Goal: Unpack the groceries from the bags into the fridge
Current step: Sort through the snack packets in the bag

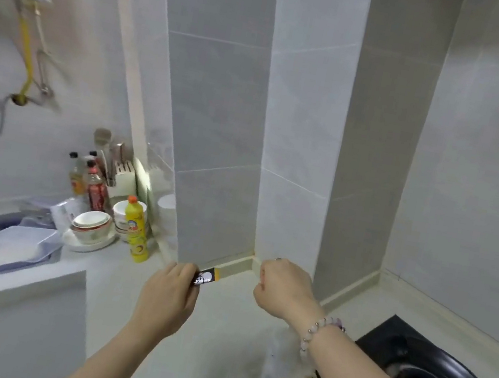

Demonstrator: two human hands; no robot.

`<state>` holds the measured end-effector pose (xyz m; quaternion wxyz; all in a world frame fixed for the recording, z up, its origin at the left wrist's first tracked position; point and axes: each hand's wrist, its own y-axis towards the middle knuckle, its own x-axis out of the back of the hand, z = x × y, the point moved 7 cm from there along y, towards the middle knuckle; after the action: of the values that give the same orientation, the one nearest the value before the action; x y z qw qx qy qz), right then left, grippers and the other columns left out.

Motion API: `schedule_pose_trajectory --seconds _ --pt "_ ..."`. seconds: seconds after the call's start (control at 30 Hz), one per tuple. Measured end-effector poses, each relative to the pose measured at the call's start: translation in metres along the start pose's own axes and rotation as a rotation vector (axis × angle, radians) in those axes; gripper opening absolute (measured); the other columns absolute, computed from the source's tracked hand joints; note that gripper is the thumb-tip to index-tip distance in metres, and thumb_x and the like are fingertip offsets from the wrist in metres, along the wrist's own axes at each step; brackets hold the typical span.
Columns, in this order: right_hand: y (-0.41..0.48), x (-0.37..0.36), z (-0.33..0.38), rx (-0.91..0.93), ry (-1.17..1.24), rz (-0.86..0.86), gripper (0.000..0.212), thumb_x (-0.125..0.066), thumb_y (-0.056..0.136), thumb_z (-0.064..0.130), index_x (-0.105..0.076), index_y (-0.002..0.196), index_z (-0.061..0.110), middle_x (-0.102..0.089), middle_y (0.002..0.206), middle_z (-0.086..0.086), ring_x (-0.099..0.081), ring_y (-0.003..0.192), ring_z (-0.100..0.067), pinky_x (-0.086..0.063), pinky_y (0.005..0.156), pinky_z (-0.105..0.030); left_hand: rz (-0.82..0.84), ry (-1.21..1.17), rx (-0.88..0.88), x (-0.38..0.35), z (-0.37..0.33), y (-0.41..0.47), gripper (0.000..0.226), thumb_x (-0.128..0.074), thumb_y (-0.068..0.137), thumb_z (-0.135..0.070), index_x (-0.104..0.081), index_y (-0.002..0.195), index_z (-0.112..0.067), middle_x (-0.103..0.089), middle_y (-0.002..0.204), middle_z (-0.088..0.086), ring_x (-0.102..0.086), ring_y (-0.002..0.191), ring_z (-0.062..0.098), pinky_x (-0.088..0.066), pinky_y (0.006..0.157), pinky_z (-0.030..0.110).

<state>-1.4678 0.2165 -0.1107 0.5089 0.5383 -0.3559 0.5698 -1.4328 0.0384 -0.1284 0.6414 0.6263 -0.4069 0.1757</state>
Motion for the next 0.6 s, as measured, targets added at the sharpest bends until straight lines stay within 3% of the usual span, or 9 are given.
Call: schedule_pose_trajectory --seconds 0.17,0.27,0.37,0.5,0.6 --pt "-0.001 0.004 0.086 0.283 -0.032 -0.052 0.005 -0.046 0.084 0.012 -0.047 0.081 0.015 -0.057 0.091 -0.008 -0.057 0.086 -0.029 -0.033 0.063 -0.027 -0.06 0.203 0.135 0.07 0.038 -0.051 0.006 -0.039 0.074 -0.026 -0.033 0.072 -0.023 -0.045 0.057 -0.008 -0.04 0.055 0.013 -0.02 0.045 0.021" --pt "-0.016 0.006 0.144 0.469 0.027 -0.048 0.008 -0.045 0.085 0.016 -0.042 0.078 0.017 -0.062 0.101 -0.007 -0.053 0.084 -0.028 -0.032 0.064 -0.028 -0.068 0.326 0.284 0.124 0.053 -0.09 0.005 -0.04 0.074 -0.026 -0.038 0.07 -0.023 -0.047 0.057 -0.01 -0.043 0.052 0.013 -0.017 0.044 0.018" --pt "-0.051 -0.004 0.212 0.703 0.051 -0.01 0.006 -0.044 0.087 0.017 -0.04 0.083 0.018 -0.06 0.107 -0.006 -0.054 0.095 -0.025 -0.031 0.066 -0.026 -0.046 0.476 0.366 0.18 0.058 -0.137 0.008 -0.041 0.073 -0.026 -0.043 0.067 -0.022 -0.046 0.056 -0.01 -0.043 0.05 0.012 -0.021 0.045 0.018" --pt "-0.132 -0.003 0.306 0.985 0.149 0.015 0.005 -0.044 0.087 0.018 -0.042 0.082 0.016 -0.053 0.089 -0.004 -0.046 0.081 -0.021 -0.033 0.058 -0.028 -0.041 0.649 0.541 0.265 0.053 -0.207 0.013 -0.041 0.073 -0.026 -0.049 0.065 -0.02 -0.046 0.054 -0.01 -0.044 0.048 0.013 -0.016 0.044 0.018" --pt "-0.198 0.015 0.37 1.165 0.229 0.029 0.005 -0.045 0.086 0.018 -0.046 0.082 0.014 -0.047 0.083 -0.001 -0.042 0.077 -0.021 -0.034 0.062 -0.029 -0.089 0.836 0.716 0.342 0.033 -0.259 0.015 -0.04 0.071 -0.025 -0.05 0.062 -0.018 -0.046 0.051 -0.008 -0.043 0.047 0.014 -0.014 0.043 0.019"
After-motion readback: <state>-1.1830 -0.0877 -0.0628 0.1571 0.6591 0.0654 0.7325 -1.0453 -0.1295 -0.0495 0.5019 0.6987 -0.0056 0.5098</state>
